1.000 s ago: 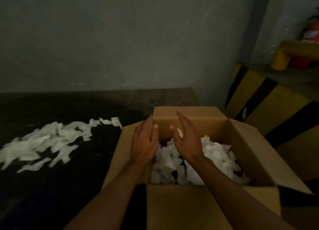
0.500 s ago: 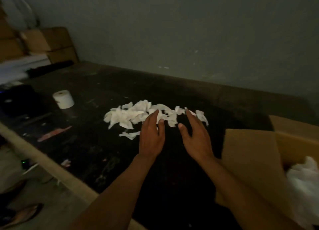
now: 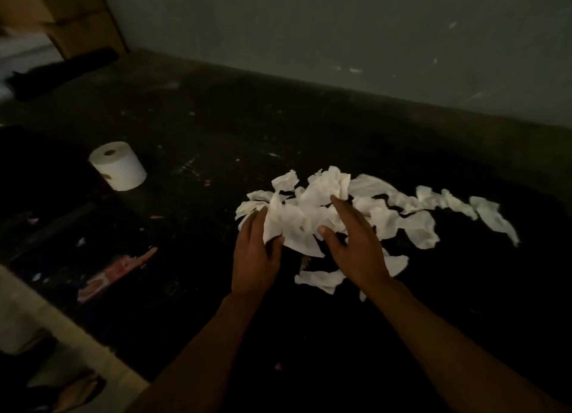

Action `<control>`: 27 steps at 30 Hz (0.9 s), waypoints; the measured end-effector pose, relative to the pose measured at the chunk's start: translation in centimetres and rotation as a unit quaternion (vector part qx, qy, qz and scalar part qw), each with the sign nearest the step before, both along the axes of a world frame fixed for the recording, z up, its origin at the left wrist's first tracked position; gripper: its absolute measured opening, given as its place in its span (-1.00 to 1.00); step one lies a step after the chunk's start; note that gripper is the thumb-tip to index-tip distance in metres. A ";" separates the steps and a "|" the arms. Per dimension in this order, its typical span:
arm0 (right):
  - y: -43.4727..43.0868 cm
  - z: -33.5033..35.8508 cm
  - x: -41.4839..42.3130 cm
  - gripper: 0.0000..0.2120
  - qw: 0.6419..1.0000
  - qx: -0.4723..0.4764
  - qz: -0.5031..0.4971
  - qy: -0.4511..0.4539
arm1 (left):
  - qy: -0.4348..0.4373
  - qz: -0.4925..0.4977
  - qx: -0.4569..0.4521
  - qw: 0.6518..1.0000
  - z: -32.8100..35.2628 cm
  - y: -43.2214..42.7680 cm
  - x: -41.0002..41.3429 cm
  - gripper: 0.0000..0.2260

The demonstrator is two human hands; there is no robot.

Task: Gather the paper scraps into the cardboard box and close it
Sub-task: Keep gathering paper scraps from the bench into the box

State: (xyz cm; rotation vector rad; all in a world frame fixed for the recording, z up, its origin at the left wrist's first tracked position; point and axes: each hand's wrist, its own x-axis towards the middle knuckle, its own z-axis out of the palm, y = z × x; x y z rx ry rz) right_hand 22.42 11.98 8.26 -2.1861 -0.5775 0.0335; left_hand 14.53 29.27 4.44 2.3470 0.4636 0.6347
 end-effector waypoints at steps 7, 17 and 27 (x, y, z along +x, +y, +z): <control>5.4 -2.2 6.1 -0.21 0.997 -0.076 0.021 0.023 | 0.019 -0.043 -0.034 0.998 -2.4 5.7 4.7 -0.29; 6.5 -6.5 14.1 0.38 0.949 -0.260 0.148 0.097 | 0.245 -0.243 0.028 0.938 -5.0 10.6 12.8 0.36; 7.6 -9.2 14.4 0.14 0.985 -0.088 0.096 0.111 | 0.180 -0.203 -0.046 0.961 -6.4 10.0 14.7 0.14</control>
